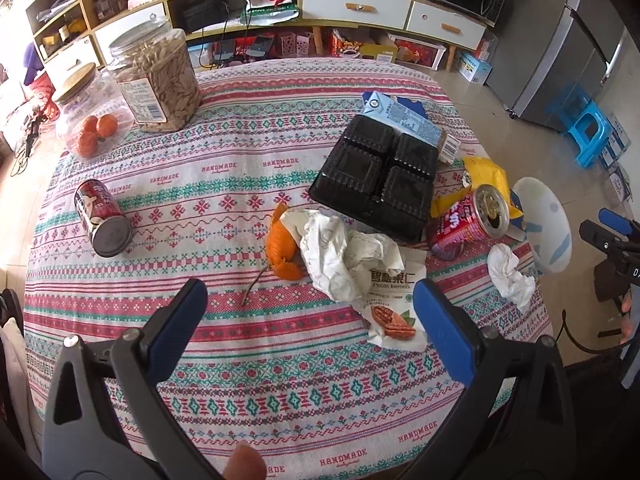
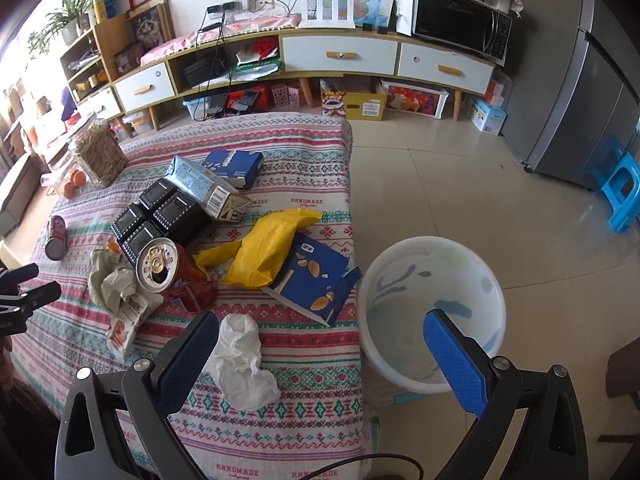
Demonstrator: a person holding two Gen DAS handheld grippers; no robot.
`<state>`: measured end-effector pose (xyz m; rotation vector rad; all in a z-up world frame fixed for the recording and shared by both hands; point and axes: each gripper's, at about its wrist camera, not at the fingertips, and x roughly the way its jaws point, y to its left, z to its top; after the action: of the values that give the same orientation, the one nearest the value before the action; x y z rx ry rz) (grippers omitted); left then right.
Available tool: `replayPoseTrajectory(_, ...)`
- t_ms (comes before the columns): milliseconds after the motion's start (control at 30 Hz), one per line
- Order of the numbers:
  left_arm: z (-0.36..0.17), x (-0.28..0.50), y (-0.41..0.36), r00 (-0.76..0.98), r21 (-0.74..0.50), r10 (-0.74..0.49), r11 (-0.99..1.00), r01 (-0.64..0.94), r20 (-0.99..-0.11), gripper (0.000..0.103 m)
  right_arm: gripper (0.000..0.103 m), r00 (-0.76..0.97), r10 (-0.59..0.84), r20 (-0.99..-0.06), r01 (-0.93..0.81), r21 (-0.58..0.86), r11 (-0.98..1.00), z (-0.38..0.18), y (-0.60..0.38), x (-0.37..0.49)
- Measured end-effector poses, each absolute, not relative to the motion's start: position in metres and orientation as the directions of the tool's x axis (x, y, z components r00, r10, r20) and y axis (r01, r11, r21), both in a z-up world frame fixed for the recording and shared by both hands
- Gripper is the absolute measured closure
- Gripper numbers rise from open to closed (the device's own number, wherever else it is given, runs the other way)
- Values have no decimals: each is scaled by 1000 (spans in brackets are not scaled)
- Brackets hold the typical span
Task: Collect trash
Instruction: 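Grasp the yellow wrapper with the right gripper while the left gripper grasps the white tissue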
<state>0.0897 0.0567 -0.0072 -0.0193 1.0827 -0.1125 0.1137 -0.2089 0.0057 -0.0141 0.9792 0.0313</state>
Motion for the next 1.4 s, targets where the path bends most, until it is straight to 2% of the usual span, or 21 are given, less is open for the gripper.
replayPoseTrajectory(167, -20, 110, 63, 432, -86, -101, 995, 53, -896, 1, 0, 500, 54, -865, -32, 44, 999, -9, -214, 145)
replayPoseTrajectory(300, -33, 116, 74, 406, -173, -173, 984, 39, -897, 1, 1, 459, 90, -884, -21, 91, 996, -27, -222, 158)
replayPoseTrajectory(433, -39, 125, 80, 388, -216, -212, 976, 34, -897, 7, 4, 422, 149, -894, 3, 166, 986, -38, -231, 172)
replayPoseTrajectory(667, -48, 133, 67, 338, -285, -301, 953, 98, -892, 30, 5, 419, 159, -894, 30, 189, 981, -44, -233, 186)
replayPoseTrajectory(833, -53, 138, 51, 317, -254, -284, 958, 134, -905, 39, 5, 425, 145, -894, 14, 167, 986, -44, -226, 189)
replayPoseTrajectory(900, -51, 137, 47, 314, -253, -289, 956, 150, -904, 51, 5, 423, 146, -894, 17, 169, 985, -45, -227, 190)
replayPoseTrajectory(967, -49, 137, 45, 307, -258, -299, 952, 168, -903, 71, 5, 423, 144, -895, 25, 170, 985, -46, -228, 189)
replayPoseTrajectory(1067, -51, 135, 43, 300, -251, -297, 950, 184, -906, 76, 5, 425, 147, -893, 28, 175, 984, -46, -229, 188)
replayPoseTrajectory(1167, -47, 134, 42, 317, -248, -299, 950, 192, -900, 79, 20, 423, 168, -890, 15, 192, 981, -46, -227, 191)
replayPoseTrajectory(1400, -27, 127, 56, 378, -275, -331, 942, 195, -865, 80, 43, 393, 226, -891, -31, 233, 972, -54, -204, 204)
